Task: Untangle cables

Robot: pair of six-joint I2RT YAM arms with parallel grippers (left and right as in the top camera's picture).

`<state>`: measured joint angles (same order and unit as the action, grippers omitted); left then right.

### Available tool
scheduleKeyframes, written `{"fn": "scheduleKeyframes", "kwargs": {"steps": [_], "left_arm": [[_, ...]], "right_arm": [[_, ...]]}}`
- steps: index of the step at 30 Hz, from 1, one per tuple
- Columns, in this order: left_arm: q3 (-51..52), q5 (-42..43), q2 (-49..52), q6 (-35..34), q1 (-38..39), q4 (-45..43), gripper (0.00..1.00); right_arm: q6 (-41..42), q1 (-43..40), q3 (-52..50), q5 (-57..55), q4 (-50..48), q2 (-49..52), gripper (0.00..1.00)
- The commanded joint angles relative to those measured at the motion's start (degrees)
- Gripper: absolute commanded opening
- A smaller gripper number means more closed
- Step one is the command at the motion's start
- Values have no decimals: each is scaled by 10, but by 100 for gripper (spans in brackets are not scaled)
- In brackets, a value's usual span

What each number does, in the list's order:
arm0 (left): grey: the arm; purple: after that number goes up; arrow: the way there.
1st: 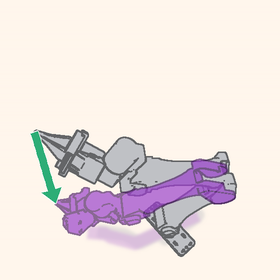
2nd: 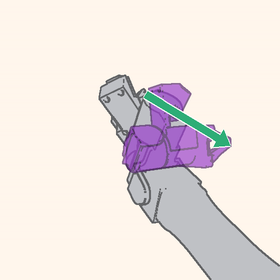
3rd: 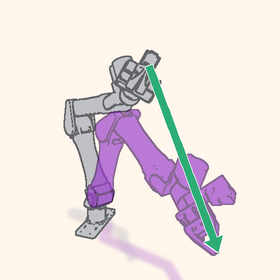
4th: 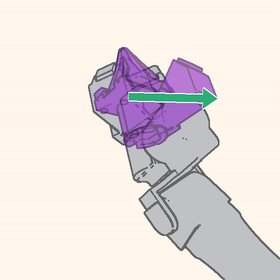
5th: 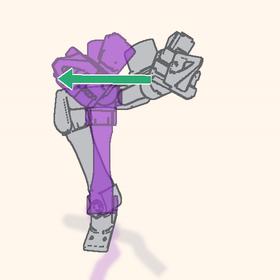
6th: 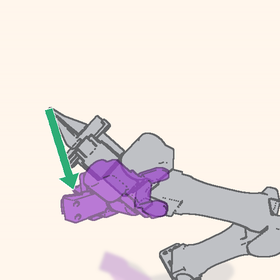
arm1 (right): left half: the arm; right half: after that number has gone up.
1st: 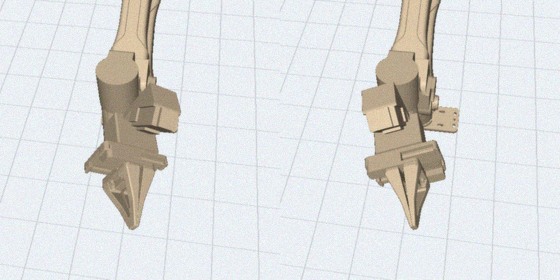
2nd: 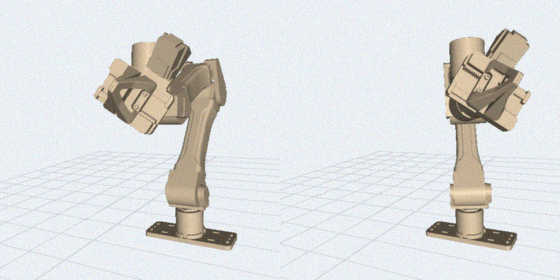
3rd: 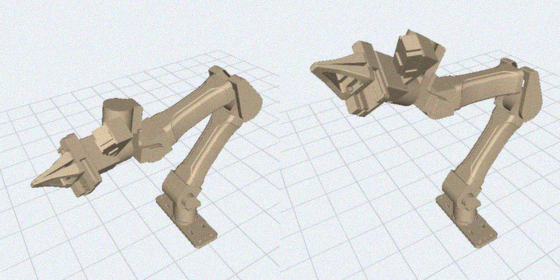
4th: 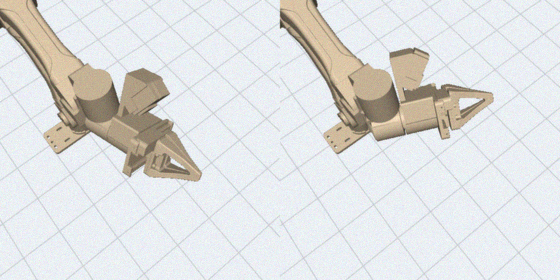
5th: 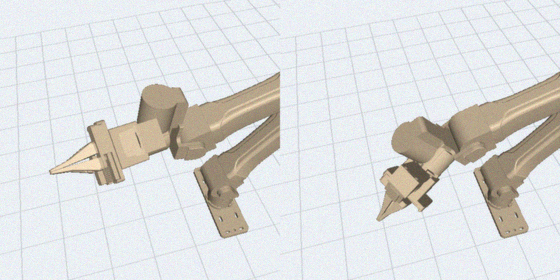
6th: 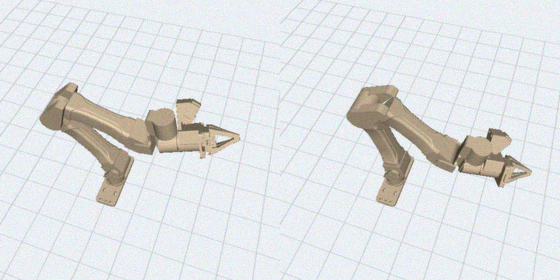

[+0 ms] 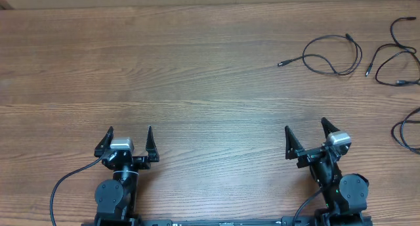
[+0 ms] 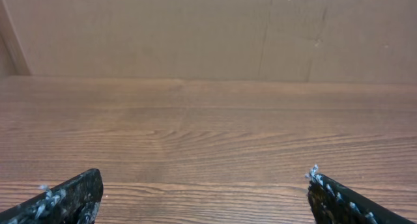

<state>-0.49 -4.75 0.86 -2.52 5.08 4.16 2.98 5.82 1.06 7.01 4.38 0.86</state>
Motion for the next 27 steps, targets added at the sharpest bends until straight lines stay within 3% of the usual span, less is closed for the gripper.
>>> {"fn": "scheduleKeyframes", "kwargs": {"steps": [1,16,27], "left_arm": [[2,3,-6,13,-6,0,100],[2,3,-6,13,-6,0,100],[2,3,-6,13,-6,-1,100]], "right_arm": [[-2,2,-6,-37,3,-7,100],[-5,2,-6,-89,4,-7,100],[-86,2,-6,-64,5,-7,100]]}}
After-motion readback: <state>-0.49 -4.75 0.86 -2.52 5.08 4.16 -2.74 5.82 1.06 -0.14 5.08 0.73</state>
